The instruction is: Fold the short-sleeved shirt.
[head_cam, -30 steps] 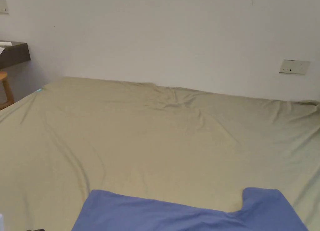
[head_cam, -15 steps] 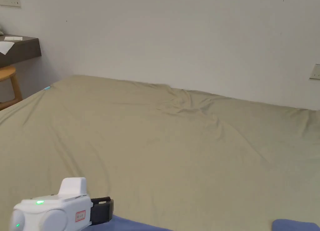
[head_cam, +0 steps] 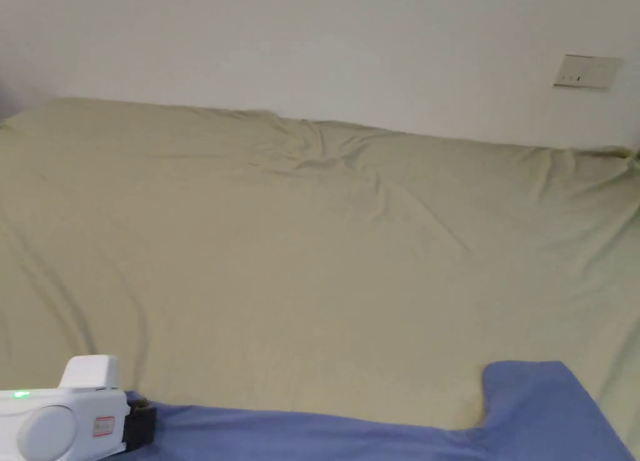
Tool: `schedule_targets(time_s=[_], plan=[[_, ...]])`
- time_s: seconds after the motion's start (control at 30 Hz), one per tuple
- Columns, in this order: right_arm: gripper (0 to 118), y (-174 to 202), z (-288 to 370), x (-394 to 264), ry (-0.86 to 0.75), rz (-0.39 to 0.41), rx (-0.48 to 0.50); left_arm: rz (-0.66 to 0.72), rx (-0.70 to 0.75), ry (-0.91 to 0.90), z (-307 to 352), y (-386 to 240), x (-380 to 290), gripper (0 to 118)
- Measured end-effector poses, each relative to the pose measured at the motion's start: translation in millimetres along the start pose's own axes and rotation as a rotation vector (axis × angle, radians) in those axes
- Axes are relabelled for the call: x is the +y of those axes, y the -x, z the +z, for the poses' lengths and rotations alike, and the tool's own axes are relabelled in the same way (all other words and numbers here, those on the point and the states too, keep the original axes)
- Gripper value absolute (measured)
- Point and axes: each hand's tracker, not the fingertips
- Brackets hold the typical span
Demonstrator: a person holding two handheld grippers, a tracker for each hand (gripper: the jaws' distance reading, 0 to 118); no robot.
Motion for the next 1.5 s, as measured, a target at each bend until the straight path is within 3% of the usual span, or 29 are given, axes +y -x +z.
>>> schedule_targets(time_s=[0.03,0.07,0.1,0.2,0.27,0.3,0.43,0.53,0.67,0.73,0.83,0.9,0.93,0.97,1.13,1.37,1.5], plan=[[2,-2.0,-2.6,4.2,-0.015,0.013,-0.024,-0.003,-0.009,0.002,1.1,0.1,2.4,31],[6,-2.7,-5.5,10.6,-0.042,0.035,-0.061,-0.011,-0.013,0.006,1.4,-1.7,1.9,13],[18,-5.8,-8.4,17.2,-0.074,0.044,-0.093,-0.021,-0.007,0.010,1.1,-5.1,0.0,4],[74,-20.9,-22.3,44.5,-0.116,0.043,-0.124,-0.081,0.018,0.011,0.9,-14.6,-2.9,4],[103,-35.1,-40.2,65.2,-0.065,0.004,-0.176,-0.081,0.021,0.014,-0.9,-15.9,-2.8,4],[106,-43.5,-52.0,74.5,-0.052,-0.006,-0.186,-0.074,0.019,0.016,0.3,-16.0,-1.1,4],[104,-75.0,-100.0,104.3,-0.037,-0.055,-0.237,-0.028,-0.007,0.021,0.6,-11.2,0.6,4],[83,-88.3,-135.3,123.9,-0.011,-0.117,-0.254,0.012,-0.020,0.018,1.2,-9.3,0.0,4],[83,-92.6,-173.5,138.7,0.061,-0.164,-0.230,-0.015,-0.001,0.016,4.2,-17.3,-0.5,4],[83,-91.2,-186.7,141.1,0.164,-0.155,-0.217,-0.042,0.014,0.016,3.3,-20.1,0.3,4],[76,-77.4,-189.4,136.8,0.226,-0.057,-0.231,-0.062,0.023,0.019,1.9,-21.6,0.9,4],[38,-65.9,-185.3,133.1,0.224,0.046,-0.263,-0.065,0.027,0.019,1.8,-22.3,1.1,4],[14,-64.2,-184.0,133.3,0.214,0.054,-0.243,-0.062,0.029,0.019,2.3,-23.4,1.0,4],[9,-62.1,-182.2,133.3,0.204,0.022,-0.237,-0.057,0.036,0.018,2.8,-24.2,1.4,4],[9,-52.7,-156.8,147.8,0.147,0.032,-0.244,-0.040,0.041,0.050,19.0,-32.7,19.1,3],[9,-29.2,-76.0,185.3,-0.003,0.015,-0.100,0.052,-0.105,-0.172,96.9,-26.6,71.7,3],[9,-7.2,-26.2,202.0,-0.140,0.037,-0.040,0.005,-0.142,-0.287,148.7,-33.1,95.5,3]])
